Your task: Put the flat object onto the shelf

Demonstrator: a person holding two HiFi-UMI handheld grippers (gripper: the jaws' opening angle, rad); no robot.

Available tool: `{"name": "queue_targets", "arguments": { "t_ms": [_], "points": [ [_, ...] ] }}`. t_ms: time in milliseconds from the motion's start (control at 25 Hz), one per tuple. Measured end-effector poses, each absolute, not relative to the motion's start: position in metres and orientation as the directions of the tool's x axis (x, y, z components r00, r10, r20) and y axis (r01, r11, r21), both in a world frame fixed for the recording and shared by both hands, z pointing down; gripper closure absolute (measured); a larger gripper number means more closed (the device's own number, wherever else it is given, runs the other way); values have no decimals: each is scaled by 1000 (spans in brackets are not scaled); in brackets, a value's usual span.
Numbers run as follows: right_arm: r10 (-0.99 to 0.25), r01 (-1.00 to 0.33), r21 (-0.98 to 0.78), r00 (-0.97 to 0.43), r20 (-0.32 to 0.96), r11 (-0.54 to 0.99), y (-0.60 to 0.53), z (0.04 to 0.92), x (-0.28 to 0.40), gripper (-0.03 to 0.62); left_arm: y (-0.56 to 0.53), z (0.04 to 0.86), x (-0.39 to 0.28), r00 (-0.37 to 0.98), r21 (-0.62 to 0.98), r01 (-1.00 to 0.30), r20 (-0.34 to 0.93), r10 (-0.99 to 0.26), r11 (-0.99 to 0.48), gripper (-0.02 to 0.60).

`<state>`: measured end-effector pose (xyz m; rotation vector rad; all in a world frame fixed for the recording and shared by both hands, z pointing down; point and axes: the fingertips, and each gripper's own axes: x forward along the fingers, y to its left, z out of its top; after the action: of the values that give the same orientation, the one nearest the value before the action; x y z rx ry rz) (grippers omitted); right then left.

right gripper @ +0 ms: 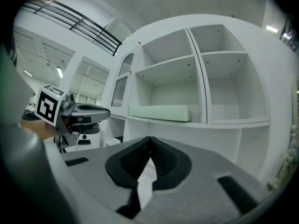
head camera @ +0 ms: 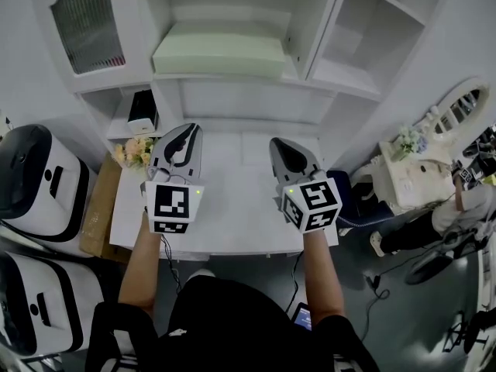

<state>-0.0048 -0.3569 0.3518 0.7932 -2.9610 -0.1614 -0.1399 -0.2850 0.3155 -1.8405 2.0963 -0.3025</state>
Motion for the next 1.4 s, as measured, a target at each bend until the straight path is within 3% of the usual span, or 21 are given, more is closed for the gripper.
{"name": "queue_targets", "arguments": {
  "t_ms": [600,1400],
  "points": [
    [-495,-489,104,-868,40,866,-316,357,-50,595,-250,335,-165,-51,-158,-986,-45,-998,58,574],
    [-598,-597,38,-800,41,801,-259,377,-76,595,-196,377,-173,73,-97,-992,49,-996,-77,575]
  ]
}}
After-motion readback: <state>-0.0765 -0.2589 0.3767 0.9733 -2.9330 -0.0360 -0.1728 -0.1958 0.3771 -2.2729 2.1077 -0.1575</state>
